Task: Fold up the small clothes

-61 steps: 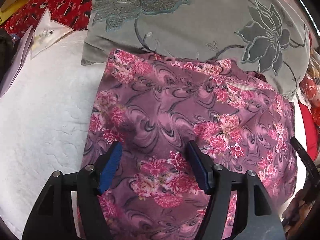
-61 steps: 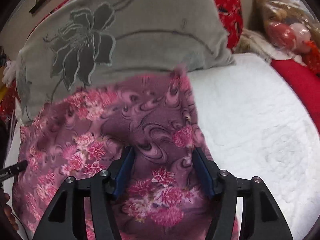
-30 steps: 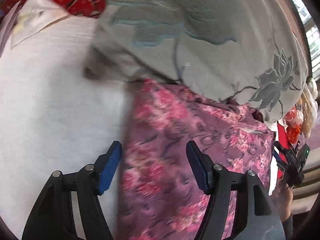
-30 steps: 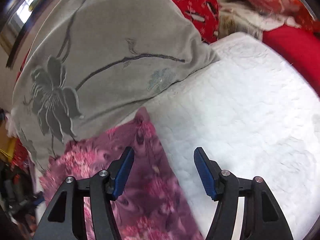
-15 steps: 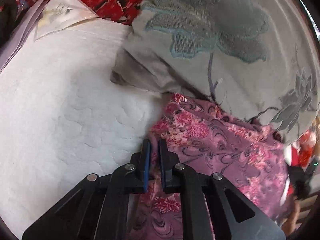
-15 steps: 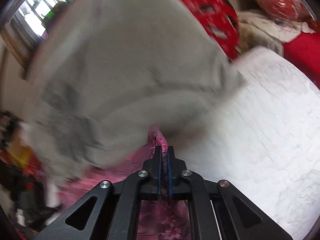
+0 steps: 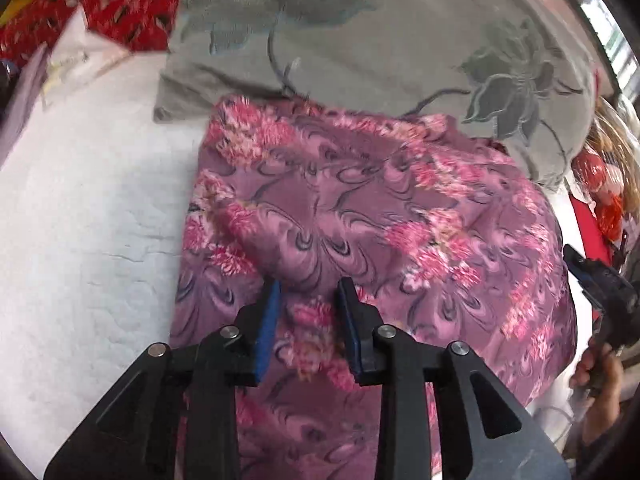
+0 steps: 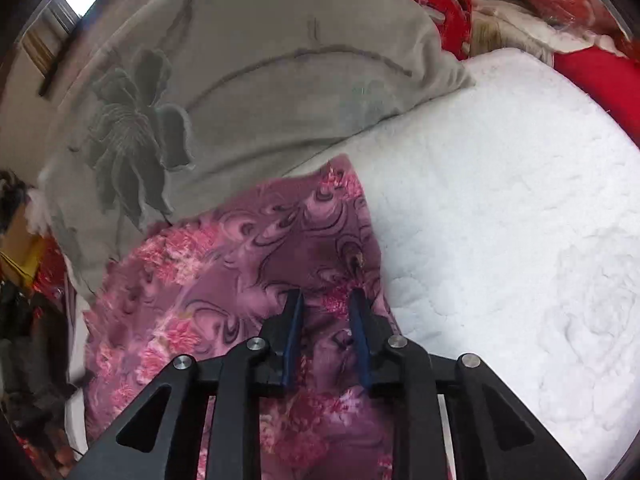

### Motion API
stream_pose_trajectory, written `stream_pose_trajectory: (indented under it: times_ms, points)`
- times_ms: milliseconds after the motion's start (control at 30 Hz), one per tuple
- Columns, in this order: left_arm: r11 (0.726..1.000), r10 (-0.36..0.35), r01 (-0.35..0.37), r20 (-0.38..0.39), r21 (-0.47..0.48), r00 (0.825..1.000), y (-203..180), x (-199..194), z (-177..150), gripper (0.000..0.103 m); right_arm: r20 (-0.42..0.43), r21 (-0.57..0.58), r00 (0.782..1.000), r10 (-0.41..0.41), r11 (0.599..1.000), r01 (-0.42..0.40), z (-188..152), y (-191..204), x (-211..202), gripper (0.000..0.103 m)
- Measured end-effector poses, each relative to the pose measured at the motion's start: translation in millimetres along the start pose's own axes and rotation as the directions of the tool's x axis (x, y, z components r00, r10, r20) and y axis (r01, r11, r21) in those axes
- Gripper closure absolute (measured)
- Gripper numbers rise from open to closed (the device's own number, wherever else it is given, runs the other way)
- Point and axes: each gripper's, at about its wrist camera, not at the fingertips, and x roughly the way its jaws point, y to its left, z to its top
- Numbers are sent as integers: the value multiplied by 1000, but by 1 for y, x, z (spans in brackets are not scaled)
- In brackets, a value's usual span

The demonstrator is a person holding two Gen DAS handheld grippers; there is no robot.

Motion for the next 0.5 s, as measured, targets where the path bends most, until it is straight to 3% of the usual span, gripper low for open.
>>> stream_pose_trajectory:
  times_ms: [100, 200, 233, 267, 333, 433, 500]
  points:
    - [996, -65, 64, -15, -69, 998, 10, -12, -6, 74, 39, -19, 998, 46, 999, -45, -14, -2, -27, 74]
    - [993, -44, 38, -54, -114, 998, 20, -4, -23, 57, -67, -58, 998, -14, 998, 11, -38, -17, -21, 73]
    - [993, -52, 46, -53, -107, 997, 21, -4, -27, 57, -99, -61, 995, -27, 998, 21, -45, -21, -17, 76]
    - [994, -48, 43, -47, -103, 998, 20, -7, -29, 57, -52, -74, 998, -27, 997, 23, -49, -20, -28, 76]
    - [992, -63, 55, -69, -118, 996, 18, -17, -32, 57, -67, -74, 996, -65, 995, 60, -47, -13, -37, 72]
    - [985, -100, 86, -90, -147, 991, 24, -22, -44, 56, -37, -132, 998, -44, 991, 39, -53, 9, -54, 70]
    - [989, -72, 53, -133, -141, 989, 27, -17, -55, 57, -52, -180, 998, -40, 983, 30, -66, 24, -55, 59]
